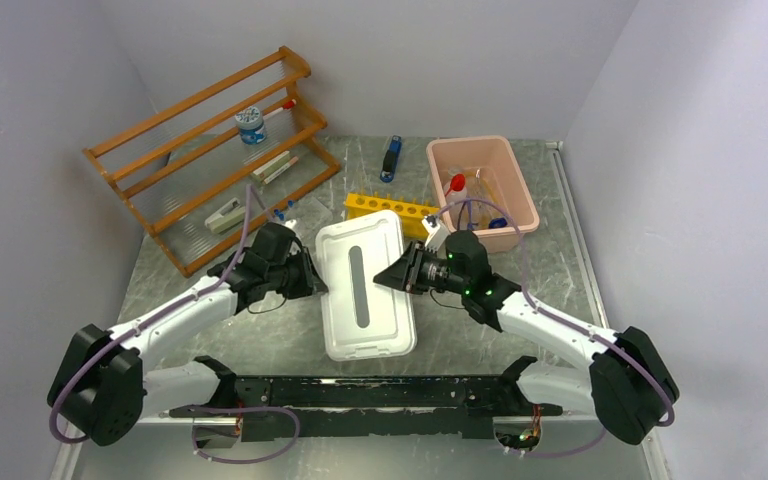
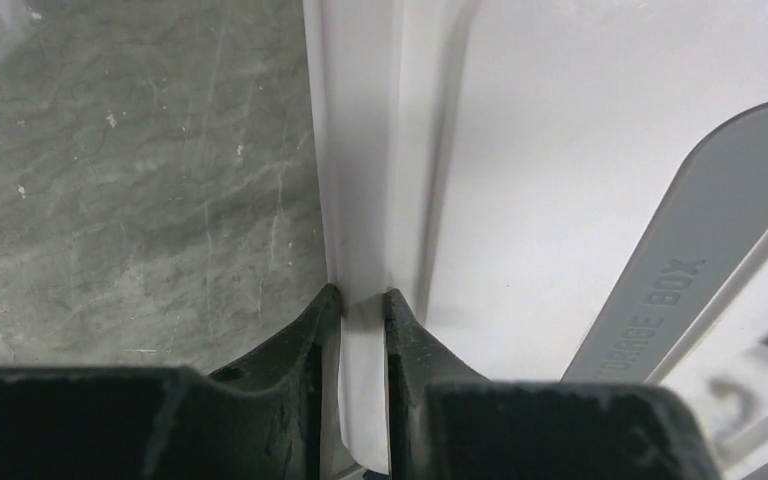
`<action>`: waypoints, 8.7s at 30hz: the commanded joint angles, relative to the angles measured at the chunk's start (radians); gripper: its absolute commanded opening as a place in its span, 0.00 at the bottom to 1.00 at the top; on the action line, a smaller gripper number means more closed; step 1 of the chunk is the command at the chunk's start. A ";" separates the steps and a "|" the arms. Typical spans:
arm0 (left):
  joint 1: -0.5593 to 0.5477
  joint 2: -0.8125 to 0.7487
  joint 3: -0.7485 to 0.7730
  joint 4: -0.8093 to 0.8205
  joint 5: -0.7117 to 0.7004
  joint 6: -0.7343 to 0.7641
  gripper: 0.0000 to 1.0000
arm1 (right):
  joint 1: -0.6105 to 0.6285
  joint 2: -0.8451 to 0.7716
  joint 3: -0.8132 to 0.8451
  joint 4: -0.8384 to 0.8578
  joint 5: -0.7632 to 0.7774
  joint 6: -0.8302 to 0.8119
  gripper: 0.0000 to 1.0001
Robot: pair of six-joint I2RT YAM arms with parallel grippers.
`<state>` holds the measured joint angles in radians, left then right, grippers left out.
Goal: Organize the chemistry lab equipment
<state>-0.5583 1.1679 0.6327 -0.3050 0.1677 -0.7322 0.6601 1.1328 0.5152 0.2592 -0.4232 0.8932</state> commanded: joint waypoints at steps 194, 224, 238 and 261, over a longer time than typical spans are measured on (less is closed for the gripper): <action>-0.165 1.135 1.235 0.047 0.291 0.238 0.43 | -1.196 0.248 0.286 -0.064 -0.182 -0.098 0.97; -0.166 1.096 1.253 0.053 0.375 0.240 0.49 | -1.155 0.131 0.322 -0.506 -0.028 -0.249 0.32; -0.148 1.014 1.265 0.073 0.373 0.223 0.69 | -1.153 0.142 0.327 -0.269 -0.090 -0.309 0.06; -0.120 1.064 1.255 0.104 0.392 0.203 0.62 | -1.074 0.406 0.440 -0.047 -0.188 -0.384 0.41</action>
<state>-0.6788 2.2089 1.8862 -0.2016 0.5362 -0.5301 -0.4232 1.5440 0.9203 0.1825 -0.6743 0.5556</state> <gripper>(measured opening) 0.664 0.304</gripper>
